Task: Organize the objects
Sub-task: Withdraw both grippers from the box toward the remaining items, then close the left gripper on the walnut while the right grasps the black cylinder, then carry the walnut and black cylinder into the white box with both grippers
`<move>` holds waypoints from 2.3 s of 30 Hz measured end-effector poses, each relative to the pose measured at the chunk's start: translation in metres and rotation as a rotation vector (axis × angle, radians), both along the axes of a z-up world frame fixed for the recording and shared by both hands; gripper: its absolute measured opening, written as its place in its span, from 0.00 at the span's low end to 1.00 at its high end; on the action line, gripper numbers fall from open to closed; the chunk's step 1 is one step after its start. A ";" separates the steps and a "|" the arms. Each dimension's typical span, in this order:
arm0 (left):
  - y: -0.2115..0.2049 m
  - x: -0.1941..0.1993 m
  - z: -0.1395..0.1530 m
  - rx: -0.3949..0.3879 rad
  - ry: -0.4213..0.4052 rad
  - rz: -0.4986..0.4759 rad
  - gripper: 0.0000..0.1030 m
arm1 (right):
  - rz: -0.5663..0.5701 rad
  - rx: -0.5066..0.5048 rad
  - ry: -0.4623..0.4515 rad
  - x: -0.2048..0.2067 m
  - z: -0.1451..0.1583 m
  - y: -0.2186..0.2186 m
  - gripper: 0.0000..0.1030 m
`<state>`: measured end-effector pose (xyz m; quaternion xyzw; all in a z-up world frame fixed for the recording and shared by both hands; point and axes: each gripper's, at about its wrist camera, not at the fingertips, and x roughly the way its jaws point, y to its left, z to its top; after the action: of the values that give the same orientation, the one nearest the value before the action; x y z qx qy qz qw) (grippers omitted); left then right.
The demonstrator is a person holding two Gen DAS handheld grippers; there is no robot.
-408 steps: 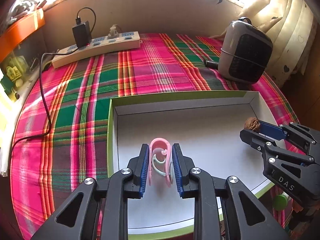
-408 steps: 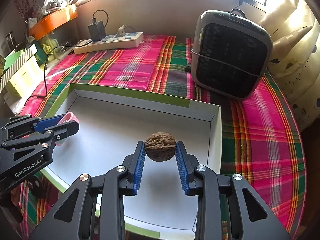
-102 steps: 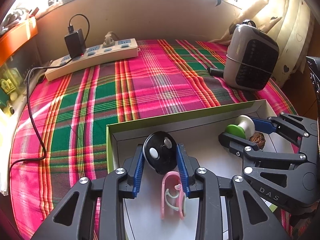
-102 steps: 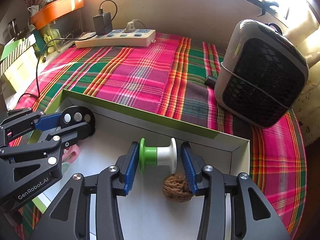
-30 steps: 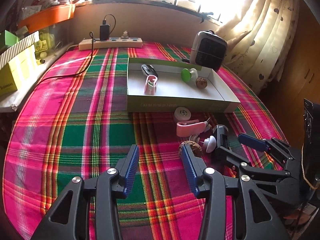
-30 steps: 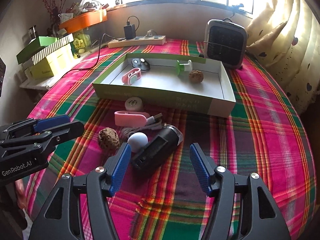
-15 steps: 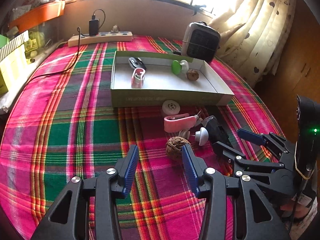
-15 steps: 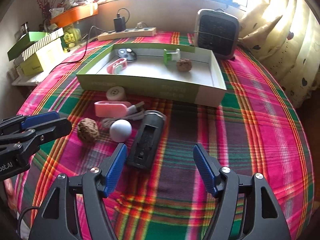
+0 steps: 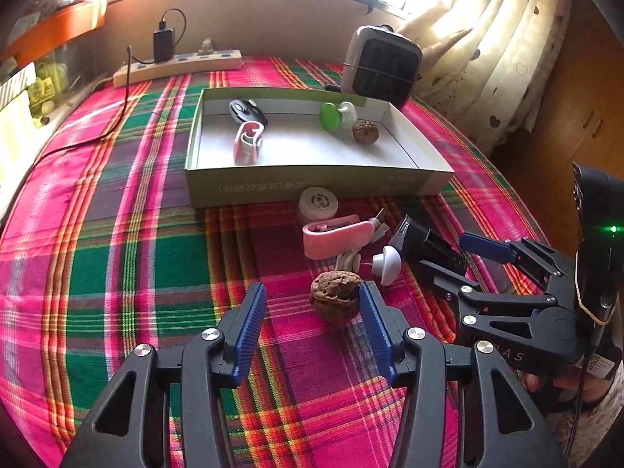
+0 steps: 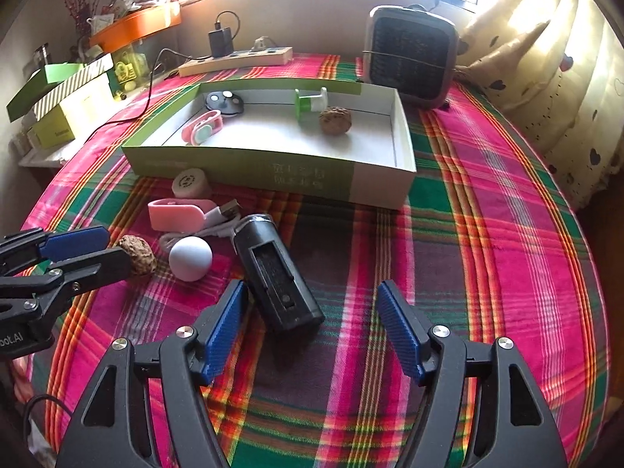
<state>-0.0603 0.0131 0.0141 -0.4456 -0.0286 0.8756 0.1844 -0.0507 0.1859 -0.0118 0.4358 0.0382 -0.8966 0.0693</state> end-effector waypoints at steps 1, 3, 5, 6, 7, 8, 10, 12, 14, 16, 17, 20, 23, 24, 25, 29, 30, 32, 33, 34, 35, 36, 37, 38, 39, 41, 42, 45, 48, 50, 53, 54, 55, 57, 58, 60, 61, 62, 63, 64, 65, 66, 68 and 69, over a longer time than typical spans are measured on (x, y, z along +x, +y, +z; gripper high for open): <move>0.002 -0.001 -0.001 -0.004 -0.003 -0.006 0.47 | 0.010 0.000 -0.001 -0.002 0.000 -0.001 0.67; 0.006 -0.002 -0.003 -0.008 -0.011 -0.020 0.47 | 0.023 0.000 -0.003 -0.004 0.000 -0.002 0.67; 0.009 -0.002 -0.006 -0.022 -0.016 -0.023 0.47 | 0.029 -0.001 -0.004 -0.005 0.000 -0.003 0.67; 0.011 -0.001 -0.006 -0.032 -0.008 -0.027 0.47 | 0.031 -0.001 -0.004 -0.006 0.000 -0.003 0.67; 0.013 -0.001 -0.006 -0.043 -0.005 -0.032 0.47 | 0.034 -0.002 -0.003 -0.005 -0.001 -0.002 0.67; 0.014 -0.002 -0.006 -0.048 -0.005 -0.036 0.47 | 0.035 -0.003 -0.003 -0.005 -0.001 -0.002 0.67; 0.014 -0.003 -0.006 -0.046 -0.006 -0.034 0.47 | 0.041 0.000 -0.003 -0.006 -0.001 -0.003 0.67; 0.014 -0.004 -0.006 -0.039 -0.006 -0.032 0.47 | 0.044 0.000 -0.004 -0.006 0.000 -0.003 0.67; 0.013 -0.005 -0.006 -0.038 -0.003 -0.031 0.47 | 0.047 0.000 -0.004 -0.006 0.000 -0.003 0.67; 0.012 -0.007 -0.007 -0.027 -0.003 -0.025 0.47 | 0.053 0.001 -0.004 -0.007 0.000 -0.003 0.67; 0.010 -0.008 -0.007 -0.020 -0.005 -0.023 0.47 | 0.055 0.003 -0.004 -0.007 0.000 -0.003 0.67; 0.011 -0.009 -0.006 -0.028 -0.002 -0.027 0.45 | 0.062 0.003 -0.003 -0.008 0.000 -0.003 0.66; 0.015 -0.007 -0.006 -0.055 0.008 -0.027 0.42 | 0.066 0.001 -0.002 -0.007 0.000 -0.003 0.65; 0.015 -0.007 -0.007 -0.062 0.011 -0.028 0.42 | 0.066 0.001 -0.001 -0.007 0.000 -0.003 0.64; 0.015 -0.005 -0.007 -0.066 0.014 -0.028 0.41 | 0.067 0.001 -0.001 -0.007 0.000 -0.003 0.64; 0.015 -0.003 -0.007 -0.087 0.020 -0.027 0.27 | 0.071 0.001 0.001 -0.006 0.000 -0.005 0.60; 0.015 -0.003 -0.007 -0.089 0.020 -0.031 0.27 | 0.073 0.001 0.003 -0.005 0.000 -0.005 0.58; 0.015 -0.002 -0.007 -0.090 0.024 -0.030 0.27 | 0.079 0.000 0.005 -0.004 0.001 -0.006 0.54; 0.015 -0.002 -0.007 -0.088 0.026 -0.030 0.27 | 0.081 0.000 0.006 -0.004 0.001 -0.007 0.51; 0.015 -0.002 -0.007 -0.087 0.025 -0.029 0.27 | 0.085 -0.003 0.008 -0.003 0.001 -0.008 0.49; 0.015 -0.002 -0.007 -0.086 0.024 -0.029 0.27 | 0.088 -0.002 0.009 -0.003 0.001 -0.008 0.46; 0.015 -0.002 -0.007 -0.085 0.025 -0.030 0.27 | 0.091 -0.003 0.010 -0.002 0.001 -0.009 0.44; 0.015 -0.002 -0.007 -0.084 0.025 -0.029 0.26 | 0.094 -0.004 0.011 -0.002 0.001 -0.010 0.42; 0.015 -0.002 -0.007 -0.083 0.024 -0.028 0.26 | 0.096 -0.004 0.013 -0.001 0.001 -0.010 0.39; 0.015 -0.001 -0.007 -0.082 0.025 -0.027 0.26 | 0.098 -0.003 0.013 -0.002 0.001 -0.010 0.36; 0.015 -0.001 -0.007 -0.081 0.027 -0.027 0.27 | 0.094 -0.005 0.015 -0.001 0.001 -0.010 0.31; 0.015 -0.001 -0.007 -0.080 0.027 -0.026 0.26 | 0.092 -0.006 0.016 -0.001 0.002 -0.009 0.29; 0.015 -0.001 -0.007 -0.079 0.027 -0.026 0.26 | 0.090 -0.006 0.016 -0.002 0.001 -0.009 0.29; 0.015 -0.001 -0.007 -0.078 0.028 -0.026 0.26 | 0.092 -0.001 0.018 -0.001 0.001 -0.010 0.28; 0.014 -0.001 -0.007 -0.080 0.028 -0.026 0.26 | 0.092 -0.001 0.018 -0.001 0.001 -0.010 0.28; 0.014 -0.001 -0.007 -0.079 0.029 -0.027 0.26 | 0.091 0.003 0.019 0.000 0.002 -0.010 0.28; 0.014 -0.001 -0.007 -0.079 0.028 -0.026 0.26 | 0.091 0.003 0.019 0.000 0.002 -0.010 0.28; 0.014 -0.001 -0.007 -0.080 0.029 -0.027 0.26 | 0.091 0.004 0.019 0.000 0.002 -0.010 0.28; 0.014 -0.001 -0.007 -0.081 0.029 -0.027 0.26 | 0.091 0.003 0.019 0.000 0.002 -0.010 0.28; 0.014 -0.001 -0.007 -0.081 0.029 -0.027 0.26 | 0.091 0.003 0.019 0.000 0.002 -0.010 0.28; 0.014 -0.001 -0.007 -0.079 0.028 -0.026 0.26 | 0.092 0.002 0.019 0.000 0.002 -0.010 0.28; 0.014 -0.001 -0.007 -0.077 0.028 -0.027 0.26 | 0.092 0.002 0.018 0.000 0.002 -0.010 0.28; 0.014 -0.001 -0.008 -0.079 0.028 -0.028 0.26 | 0.092 0.003 0.019 0.000 0.002 -0.010 0.28; 0.014 -0.001 -0.007 -0.079 0.027 -0.028 0.26 | 0.092 0.003 0.018 0.000 0.002 -0.010 0.28; 0.014 -0.001 -0.007 -0.078 0.027 -0.029 0.26 | 0.092 0.001 0.018 0.000 0.003 -0.010 0.28; 0.014 -0.001 -0.007 -0.076 0.029 -0.031 0.26 | 0.092 -0.003 0.017 0.000 0.003 -0.010 0.28; 0.014 -0.001 -0.007 -0.075 0.031 -0.032 0.26 | 0.093 -0.009 0.017 0.000 0.003 -0.010 0.28; 0.014 0.000 -0.005 -0.073 0.037 -0.033 0.26 | 0.093 -0.014 0.018 0.002 0.003 -0.010 0.28; 0.014 -0.001 -0.004 -0.071 0.040 -0.033 0.26 | 0.092 -0.015 0.018 0.002 0.003 -0.010 0.28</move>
<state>-0.0608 0.0272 0.0105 -0.4345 0.0136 0.8817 0.1835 -0.0484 0.1761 -0.0084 0.4248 0.0521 -0.8966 0.1133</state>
